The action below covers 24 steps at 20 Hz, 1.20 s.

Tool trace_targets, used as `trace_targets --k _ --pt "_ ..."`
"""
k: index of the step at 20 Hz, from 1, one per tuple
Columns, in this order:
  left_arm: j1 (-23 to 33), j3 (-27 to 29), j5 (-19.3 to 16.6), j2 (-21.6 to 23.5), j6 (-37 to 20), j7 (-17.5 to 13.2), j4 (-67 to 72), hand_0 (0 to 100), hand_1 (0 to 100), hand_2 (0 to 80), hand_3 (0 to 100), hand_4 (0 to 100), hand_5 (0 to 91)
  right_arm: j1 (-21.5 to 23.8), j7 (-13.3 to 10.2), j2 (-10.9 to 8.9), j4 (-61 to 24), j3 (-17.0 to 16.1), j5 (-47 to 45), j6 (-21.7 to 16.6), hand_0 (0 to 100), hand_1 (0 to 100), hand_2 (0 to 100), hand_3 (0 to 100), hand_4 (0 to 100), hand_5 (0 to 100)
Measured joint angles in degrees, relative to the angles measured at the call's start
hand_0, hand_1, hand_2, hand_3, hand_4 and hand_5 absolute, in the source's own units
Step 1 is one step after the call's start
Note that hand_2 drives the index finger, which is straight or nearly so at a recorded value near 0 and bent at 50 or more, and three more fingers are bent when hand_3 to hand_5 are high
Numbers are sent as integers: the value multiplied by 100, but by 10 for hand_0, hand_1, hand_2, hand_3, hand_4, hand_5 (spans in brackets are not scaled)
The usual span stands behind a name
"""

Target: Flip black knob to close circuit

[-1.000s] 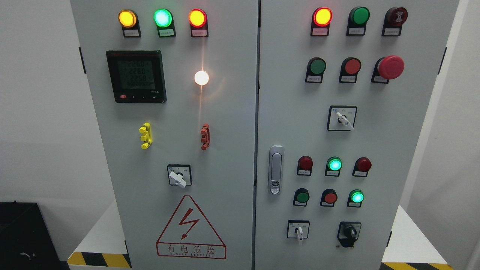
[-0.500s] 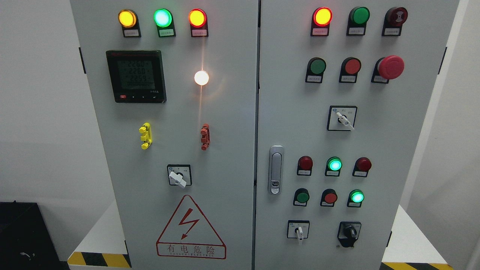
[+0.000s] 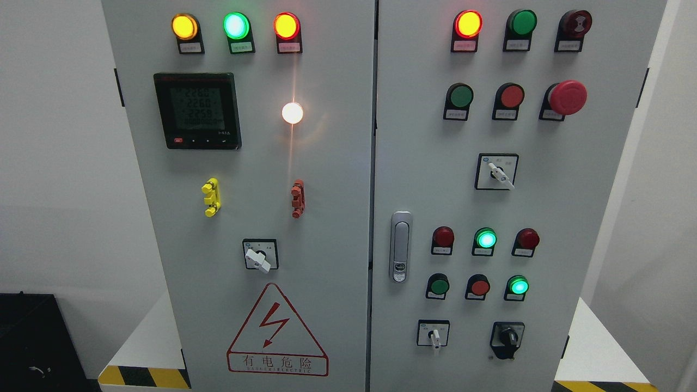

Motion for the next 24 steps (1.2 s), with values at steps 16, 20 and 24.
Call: trace_targets --k 16,20,24 --pt "0 0 0 0 0 0 0 120 556 0 0 0 0 79 571 141 -3368 -732 2552 -137 0 0 900 1000 884 888" --pt "0 0 0 0 0 0 0 120 556 0 0 0 0 -19 801 187 -3996 -890 2826 -68 0 0 903 1000 889 896" --pt "0 0 0 0 0 0 0 120 556 0 0 0 0 -247 897 219 -4460 -1010 2970 92 0 0 904 1000 896 901"
